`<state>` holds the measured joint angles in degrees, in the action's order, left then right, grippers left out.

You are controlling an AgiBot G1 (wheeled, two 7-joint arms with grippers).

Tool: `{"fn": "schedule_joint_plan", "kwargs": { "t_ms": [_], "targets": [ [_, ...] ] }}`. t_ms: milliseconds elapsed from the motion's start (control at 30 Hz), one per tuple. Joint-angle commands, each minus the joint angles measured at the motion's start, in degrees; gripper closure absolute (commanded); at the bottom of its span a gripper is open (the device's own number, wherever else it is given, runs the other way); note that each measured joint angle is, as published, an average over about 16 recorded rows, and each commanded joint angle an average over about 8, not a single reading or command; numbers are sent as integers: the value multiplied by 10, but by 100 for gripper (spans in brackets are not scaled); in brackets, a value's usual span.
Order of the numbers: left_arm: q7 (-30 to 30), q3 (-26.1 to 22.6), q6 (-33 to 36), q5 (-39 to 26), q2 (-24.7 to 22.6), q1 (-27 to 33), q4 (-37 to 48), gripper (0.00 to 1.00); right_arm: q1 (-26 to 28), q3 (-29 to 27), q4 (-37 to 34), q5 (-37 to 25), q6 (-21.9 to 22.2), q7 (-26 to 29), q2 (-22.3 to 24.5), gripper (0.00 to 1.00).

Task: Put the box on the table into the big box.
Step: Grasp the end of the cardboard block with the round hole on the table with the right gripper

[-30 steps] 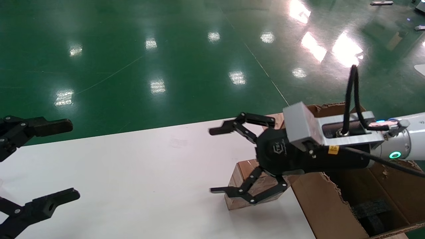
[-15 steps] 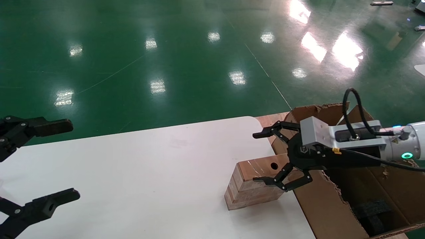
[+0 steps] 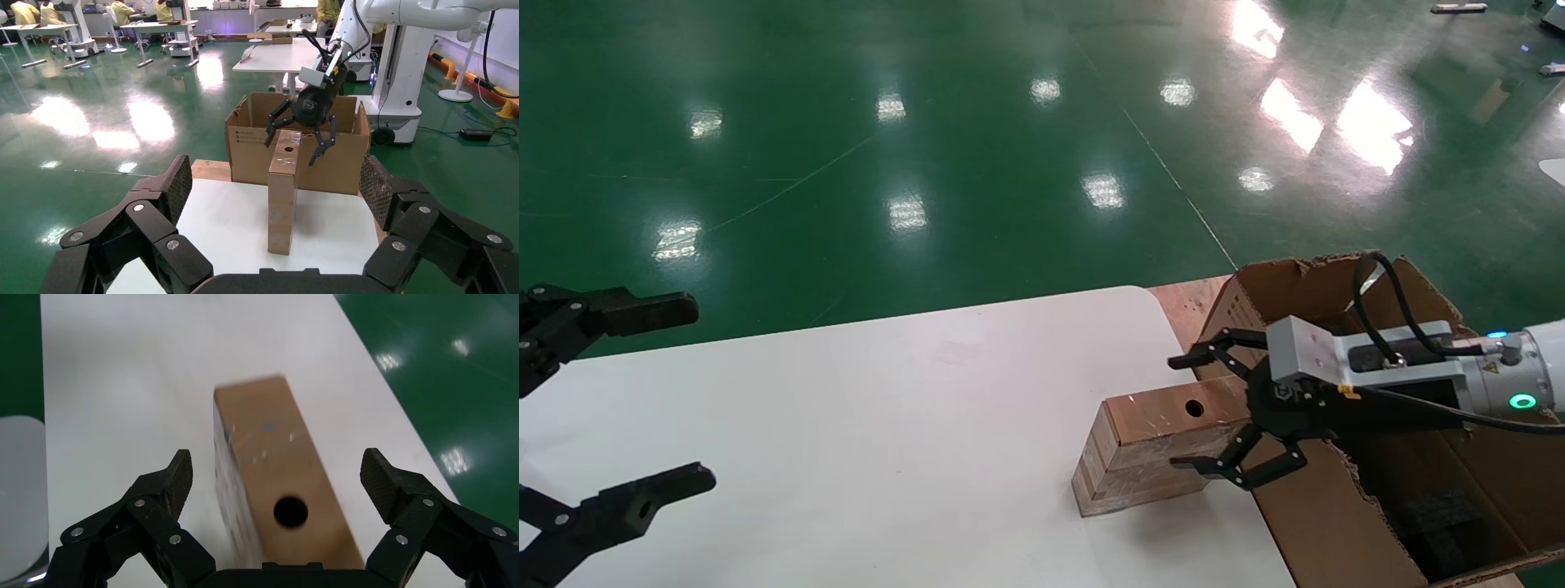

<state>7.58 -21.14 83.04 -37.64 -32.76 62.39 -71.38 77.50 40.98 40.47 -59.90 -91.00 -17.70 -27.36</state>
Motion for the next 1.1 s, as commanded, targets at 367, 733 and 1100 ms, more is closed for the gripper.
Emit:
{"fn": "schedule_joint_plan", "kwargs": {
  "t_ms": [367, 733, 1100],
  "targets": [
    [0, 0, 0, 0, 0, 0, 0, 0, 28, 63, -19, 14, 0, -16, -1, 0],
    [0, 0, 0, 0, 0, 0, 0, 0, 63, 110, -67, 17, 1, -39, -18, 0],
    [0, 0, 0, 0, 0, 0, 0, 0, 82, 143, -95, 21, 0, -54, -28, 2]
  ]
}}
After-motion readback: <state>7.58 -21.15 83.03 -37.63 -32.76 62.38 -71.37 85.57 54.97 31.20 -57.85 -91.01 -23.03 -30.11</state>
